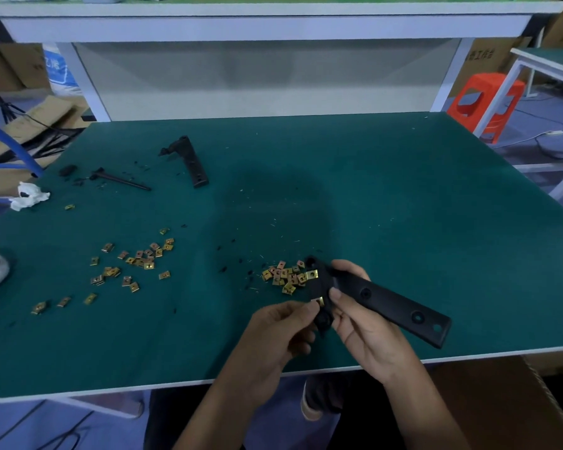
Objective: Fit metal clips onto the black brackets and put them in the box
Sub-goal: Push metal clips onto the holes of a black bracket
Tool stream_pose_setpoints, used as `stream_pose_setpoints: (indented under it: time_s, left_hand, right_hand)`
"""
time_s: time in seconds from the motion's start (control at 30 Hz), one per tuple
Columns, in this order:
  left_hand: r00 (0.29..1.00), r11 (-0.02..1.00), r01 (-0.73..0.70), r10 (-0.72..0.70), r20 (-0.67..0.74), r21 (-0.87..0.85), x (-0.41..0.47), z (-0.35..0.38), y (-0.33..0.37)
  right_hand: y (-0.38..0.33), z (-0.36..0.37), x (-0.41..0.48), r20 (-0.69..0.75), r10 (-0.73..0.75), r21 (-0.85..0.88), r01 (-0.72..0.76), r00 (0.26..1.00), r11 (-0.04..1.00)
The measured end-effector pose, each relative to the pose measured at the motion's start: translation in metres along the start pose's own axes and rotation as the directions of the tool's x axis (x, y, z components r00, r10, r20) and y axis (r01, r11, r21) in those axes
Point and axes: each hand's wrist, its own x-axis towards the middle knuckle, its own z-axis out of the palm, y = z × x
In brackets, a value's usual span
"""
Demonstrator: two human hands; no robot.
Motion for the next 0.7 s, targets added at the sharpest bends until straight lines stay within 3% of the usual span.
stream_pose_setpoints:
  time_s: [0.13,0.2,0.23,0.3,0.4,0.47,0.53,0.63,0.7]
  left_hand:
    - [0.998,0.996,-0.037,0.032,-0.052,-0.087,0.0,-0.005,-0.003]
    - [0.971,0.993,-0.119,0.117,-0.207,0.003,0.0,-0.018,-0.001]
    - [0.936,0.977,-0.169,0.201,-0.289,0.13,-0.001,-0.029,0.002]
    - [0.822,0.848,-0.213,0.424,-0.38,0.485,-0.005,-0.056,0.014]
    - [0.7,0.528,-0.07,0.631,-0.335,0.847,-0.009,-0.096,0.036]
    - [0.689,0.385,0.004,0.668,-0.282,0.923,-0.005,-0.112,0.043]
    - [0.72,0.282,0.032,0.659,-0.218,0.959,0.003,-0.12,0.043]
    - [0.743,0.193,0.041,0.65,-0.159,0.98,0.012,-0.128,0.04]
    - [0.701,0.171,0.089,0.689,-0.184,0.981,0.015,-0.134,0.041]
  right_hand:
    - [-0.003,-0.001,-0.003,0.0,0.0,0.068,0.0,1.0,0.998]
    - [-0.005,-0.006,-0.006,-0.05,0.004,0.153,0.004,0.999,0.988]
    - [-0.005,-0.009,-0.006,-0.071,0.004,0.168,0.008,0.997,0.986]
    - [-0.005,-0.008,-0.004,-0.084,0.015,0.146,-0.002,0.996,0.989]
    - [-0.002,-0.005,0.001,-0.081,0.041,0.11,-0.032,0.996,0.993]
    - [-0.002,-0.007,0.003,-0.089,0.044,0.136,-0.032,0.995,0.99]
    - [-0.003,-0.008,0.002,-0.085,0.044,0.151,-0.031,0.995,0.988]
    - [-0.002,-0.009,0.001,-0.086,0.046,0.153,-0.032,0.995,0.988]
    - [-0.003,-0.007,0.001,-0.097,0.049,0.15,-0.034,0.994,0.988]
